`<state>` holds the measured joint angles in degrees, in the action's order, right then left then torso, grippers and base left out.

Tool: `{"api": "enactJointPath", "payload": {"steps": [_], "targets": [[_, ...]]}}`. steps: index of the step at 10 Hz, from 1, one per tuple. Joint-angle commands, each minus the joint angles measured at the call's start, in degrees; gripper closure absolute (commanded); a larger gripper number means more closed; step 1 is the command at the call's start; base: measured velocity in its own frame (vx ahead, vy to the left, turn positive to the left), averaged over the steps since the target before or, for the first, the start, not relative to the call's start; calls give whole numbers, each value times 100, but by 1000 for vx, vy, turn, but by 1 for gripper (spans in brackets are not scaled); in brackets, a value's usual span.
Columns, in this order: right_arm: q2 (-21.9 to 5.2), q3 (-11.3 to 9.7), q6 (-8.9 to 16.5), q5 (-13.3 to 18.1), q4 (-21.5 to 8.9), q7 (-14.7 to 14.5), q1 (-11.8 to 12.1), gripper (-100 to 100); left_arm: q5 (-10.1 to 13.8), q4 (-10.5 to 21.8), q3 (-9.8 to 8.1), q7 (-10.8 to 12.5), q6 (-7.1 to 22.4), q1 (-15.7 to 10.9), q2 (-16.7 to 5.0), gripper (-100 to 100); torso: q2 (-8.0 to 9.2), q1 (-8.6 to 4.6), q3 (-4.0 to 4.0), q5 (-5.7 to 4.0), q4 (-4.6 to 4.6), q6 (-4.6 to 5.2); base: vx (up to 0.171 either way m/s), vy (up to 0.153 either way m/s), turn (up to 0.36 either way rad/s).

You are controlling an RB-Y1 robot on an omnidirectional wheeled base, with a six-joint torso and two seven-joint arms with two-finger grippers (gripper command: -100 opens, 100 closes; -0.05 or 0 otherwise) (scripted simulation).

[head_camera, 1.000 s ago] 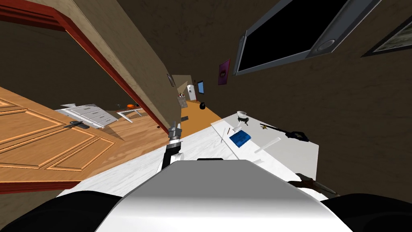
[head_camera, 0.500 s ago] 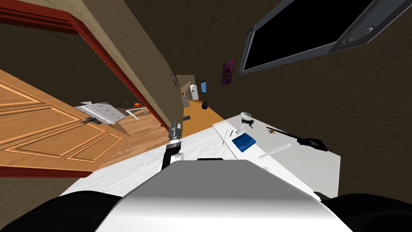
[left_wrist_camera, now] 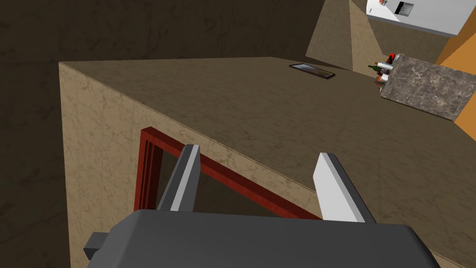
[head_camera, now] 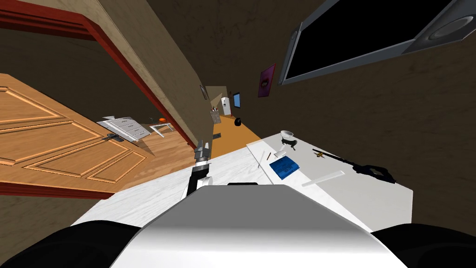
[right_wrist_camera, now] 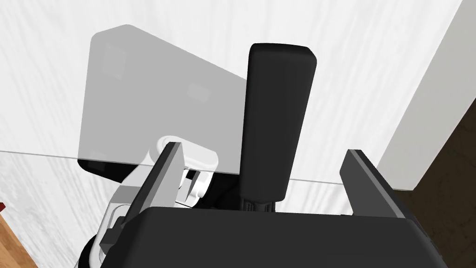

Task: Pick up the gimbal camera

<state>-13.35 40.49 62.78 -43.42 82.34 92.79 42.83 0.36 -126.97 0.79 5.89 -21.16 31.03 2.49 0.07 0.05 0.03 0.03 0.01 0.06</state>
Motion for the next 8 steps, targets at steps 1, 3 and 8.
{"api": "enactJointPath", "payload": {"steps": [1, 3, 8], "targets": [[23, 1, -113, 45, -193, -25, -100, -100, 0, 0, 0, 0, 0, 0, 0, 0, 0, 0, 0, 0, 0, 0, -12, -2, 85], [47, 2, -226, 89, -385, -49, -200, -100, 0, 0, 0, 0, 0, 0, 0, 0, 12, -2, 7, -1, 3, 0, -26, -11, 46], [66, 5, -341, 122, -585, -87, -295, 100, 0, 0, 0, 0, 0, 0, 0, 0, 8, 1, 5, 0, 2, 1, -14, -5, 30]]}}
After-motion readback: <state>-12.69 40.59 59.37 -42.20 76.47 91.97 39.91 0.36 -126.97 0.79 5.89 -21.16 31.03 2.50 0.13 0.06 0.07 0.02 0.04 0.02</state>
